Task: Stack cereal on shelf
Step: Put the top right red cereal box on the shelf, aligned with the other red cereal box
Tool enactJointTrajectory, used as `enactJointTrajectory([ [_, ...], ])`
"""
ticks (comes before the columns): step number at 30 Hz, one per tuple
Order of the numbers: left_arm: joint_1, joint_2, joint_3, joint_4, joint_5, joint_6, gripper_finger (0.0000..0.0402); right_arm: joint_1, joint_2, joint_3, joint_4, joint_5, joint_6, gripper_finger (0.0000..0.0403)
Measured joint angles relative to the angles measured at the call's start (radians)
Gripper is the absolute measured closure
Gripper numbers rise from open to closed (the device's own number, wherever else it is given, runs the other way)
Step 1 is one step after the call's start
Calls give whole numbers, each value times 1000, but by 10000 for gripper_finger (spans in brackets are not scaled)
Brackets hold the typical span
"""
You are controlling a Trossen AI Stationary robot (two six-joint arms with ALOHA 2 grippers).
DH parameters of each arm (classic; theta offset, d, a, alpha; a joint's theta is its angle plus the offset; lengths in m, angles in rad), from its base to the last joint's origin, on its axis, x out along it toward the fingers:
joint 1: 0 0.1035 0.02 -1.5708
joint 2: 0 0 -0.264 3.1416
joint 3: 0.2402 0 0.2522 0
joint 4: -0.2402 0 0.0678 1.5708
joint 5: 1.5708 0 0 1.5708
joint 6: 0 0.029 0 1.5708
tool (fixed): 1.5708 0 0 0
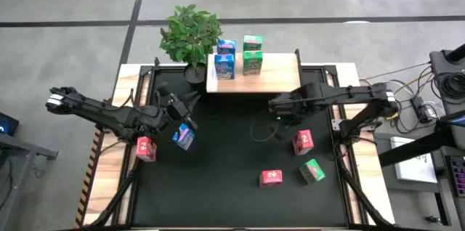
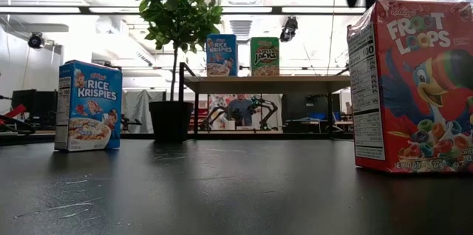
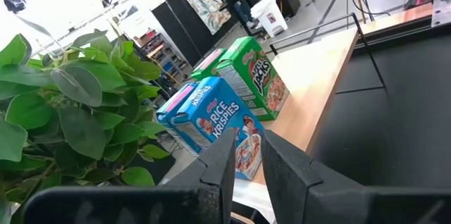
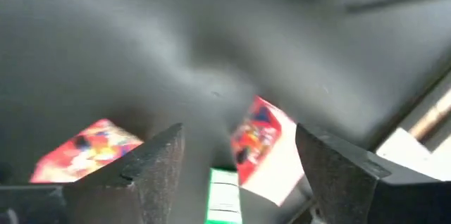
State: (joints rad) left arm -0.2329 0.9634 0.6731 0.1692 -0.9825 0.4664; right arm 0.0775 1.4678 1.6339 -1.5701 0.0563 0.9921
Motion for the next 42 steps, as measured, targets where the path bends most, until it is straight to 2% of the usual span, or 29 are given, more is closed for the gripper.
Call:
enactJointTrajectory([
  [9,0,0,0,-1,-1,14,348,-4,-190,-349,16,-13,211,127],
  [19,0,0,0,-2,-2,24,348,-4,-284,-542,203,-67,273,126],
  [29,0,0,0,-5,-2,24,348,-4,-256,-614,298,-109,254,136],
  [38,0,0,0,-6,-2,24,348,-4,-256,-605,300,-109,257,216],
  [42,0,0,0,-7,-2,24,348,-4,-256,-586,298,-109,257,237],
])
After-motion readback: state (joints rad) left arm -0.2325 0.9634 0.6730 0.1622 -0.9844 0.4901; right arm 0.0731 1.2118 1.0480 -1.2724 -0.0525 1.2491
